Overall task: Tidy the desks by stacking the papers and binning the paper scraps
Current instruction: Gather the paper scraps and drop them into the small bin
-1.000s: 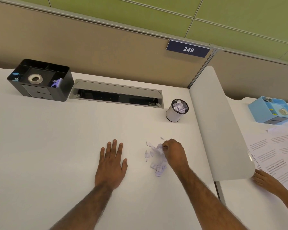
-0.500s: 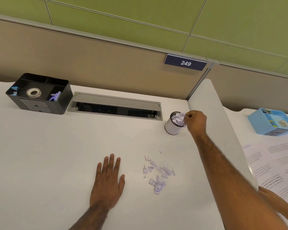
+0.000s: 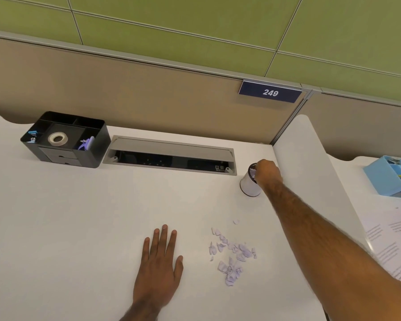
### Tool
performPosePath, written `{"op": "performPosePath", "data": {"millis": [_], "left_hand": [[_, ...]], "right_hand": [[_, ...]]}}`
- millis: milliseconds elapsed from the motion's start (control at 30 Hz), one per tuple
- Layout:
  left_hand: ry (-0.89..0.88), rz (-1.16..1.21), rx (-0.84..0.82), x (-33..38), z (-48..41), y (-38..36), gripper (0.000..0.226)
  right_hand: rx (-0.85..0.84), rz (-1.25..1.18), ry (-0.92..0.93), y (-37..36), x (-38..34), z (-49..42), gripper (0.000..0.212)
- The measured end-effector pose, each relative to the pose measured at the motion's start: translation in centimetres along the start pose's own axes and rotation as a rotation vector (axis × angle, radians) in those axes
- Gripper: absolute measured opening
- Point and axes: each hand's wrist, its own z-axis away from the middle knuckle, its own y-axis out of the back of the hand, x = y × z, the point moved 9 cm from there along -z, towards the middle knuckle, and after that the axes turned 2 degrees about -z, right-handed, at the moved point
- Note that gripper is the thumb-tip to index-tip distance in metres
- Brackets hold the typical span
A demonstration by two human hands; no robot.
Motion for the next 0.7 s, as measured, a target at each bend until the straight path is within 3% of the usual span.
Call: {"op": "performPosePath", "data": {"millis": [133,267,400,700], "left_hand": [[-0.004,0.002,0.006,0.0,0.0,0.0,0.068],[0.000,0.001,-0.002,0.0,0.0,0.0,0.068],[0.003,0.005,-0.009,0.0,-0.1,0.0,0.068],[0.010,0.002,-0.031,0.0,0.1,-0.1,0.066]], "right_hand": [[-0.039,0.042,0.009,-0.2,-0.4,-0.5,0.025],[-0.091,0.114,0.024,0.1,-0.7,-0.7,0.009],[-0.102,0.212,0.055,0.9,-1.2,-0.9,0.017],[0.092,0.138,0.026,3.2,-1.6,-0.6,0.021]]}}
